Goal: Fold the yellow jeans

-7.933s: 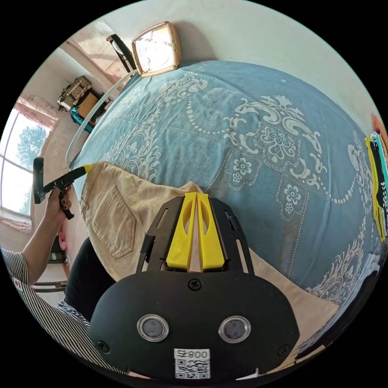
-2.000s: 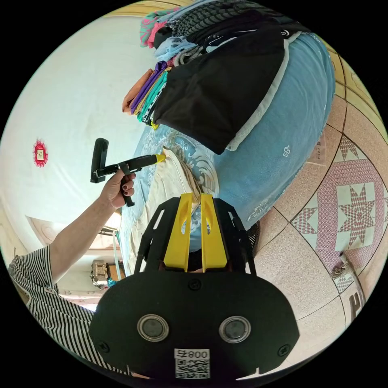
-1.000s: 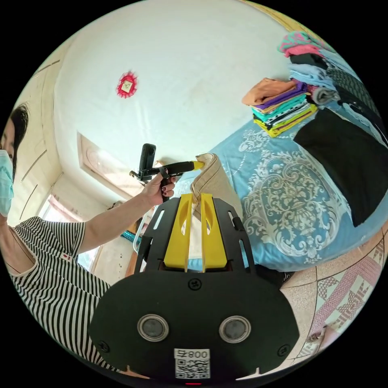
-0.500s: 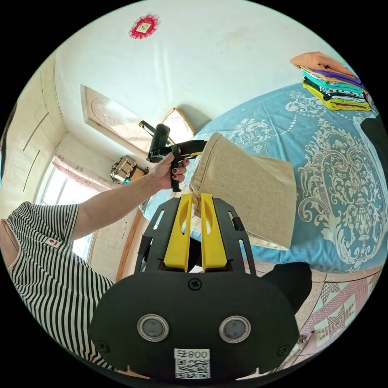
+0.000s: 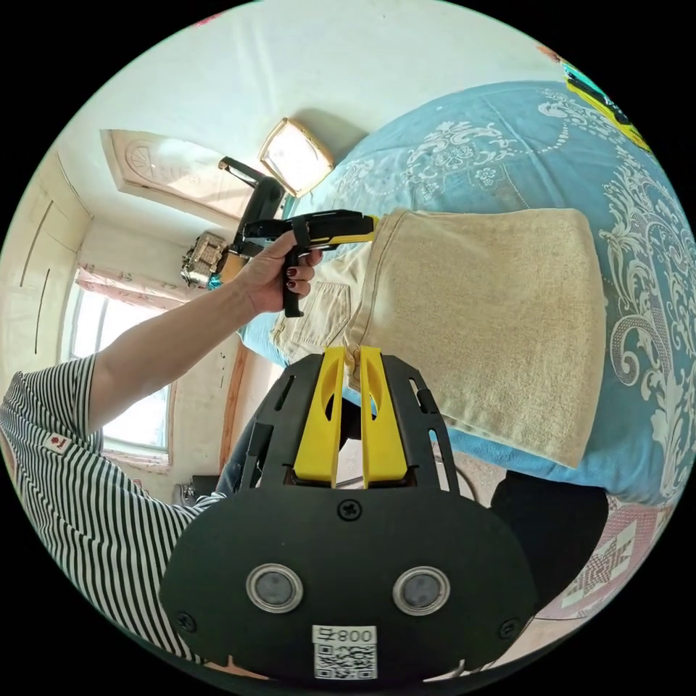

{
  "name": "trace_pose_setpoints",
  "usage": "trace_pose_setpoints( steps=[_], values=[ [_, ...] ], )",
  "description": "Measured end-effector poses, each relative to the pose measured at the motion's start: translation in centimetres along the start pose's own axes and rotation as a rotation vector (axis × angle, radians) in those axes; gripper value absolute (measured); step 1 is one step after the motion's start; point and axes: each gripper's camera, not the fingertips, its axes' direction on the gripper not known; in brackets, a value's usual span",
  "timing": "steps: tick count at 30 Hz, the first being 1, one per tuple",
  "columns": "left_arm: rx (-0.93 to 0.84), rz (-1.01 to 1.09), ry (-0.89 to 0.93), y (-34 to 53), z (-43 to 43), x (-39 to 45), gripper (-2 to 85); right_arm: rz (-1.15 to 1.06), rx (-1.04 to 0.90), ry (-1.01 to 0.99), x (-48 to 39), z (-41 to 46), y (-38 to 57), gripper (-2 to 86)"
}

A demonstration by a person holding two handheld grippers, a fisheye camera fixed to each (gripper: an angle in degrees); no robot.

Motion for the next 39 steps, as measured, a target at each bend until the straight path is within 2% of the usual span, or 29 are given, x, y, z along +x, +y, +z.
trace_pose_setpoints(
  steps=[6,9,13,17,22,28,31,39],
  values=[
    [0.038,-0.077,-0.091,2.8,-2.4,-1.1,0.2,0.020,-0.081,0.014,0.7,2.2,-1.9,3.3],
    [0.078,-0.056,-0.041,4.6,-3.3,-0.2,0.2,0.030,-0.092,-0.002,1.0,2.7,-2.6,2.9],
    [-0.006,0.040,-0.013,7.3,-1.3,3.0,0.1,0.039,-0.124,-0.097,1.3,3.0,-3.5,1.8],
    [-0.090,0.073,-0.117,10.2,0.8,4.7,0.1,0.018,-0.139,-0.076,0.6,2.8,-3.7,0.5],
    [-0.063,0.076,-0.160,12.9,0.9,5.5,0.1,-0.008,-0.101,-0.057,-0.3,0.5,-4.5,0.2],
    [-0.065,0.155,-0.184,16.5,0.9,9.0,0.1,-0.046,-0.037,0.059,-0.8,-1.7,-9.2,0.1],
    [-0.083,0.182,-0.254,18.6,2.0,10.7,0.1,-0.077,-0.039,0.144,-1.5,-1.1,-12.3,0.1],
    [-0.116,0.261,-0.431,22.6,5.6,13.4,0.2,-0.115,-0.192,0.333,-2.1,4.9,-17.2,0.1]
  ],
)
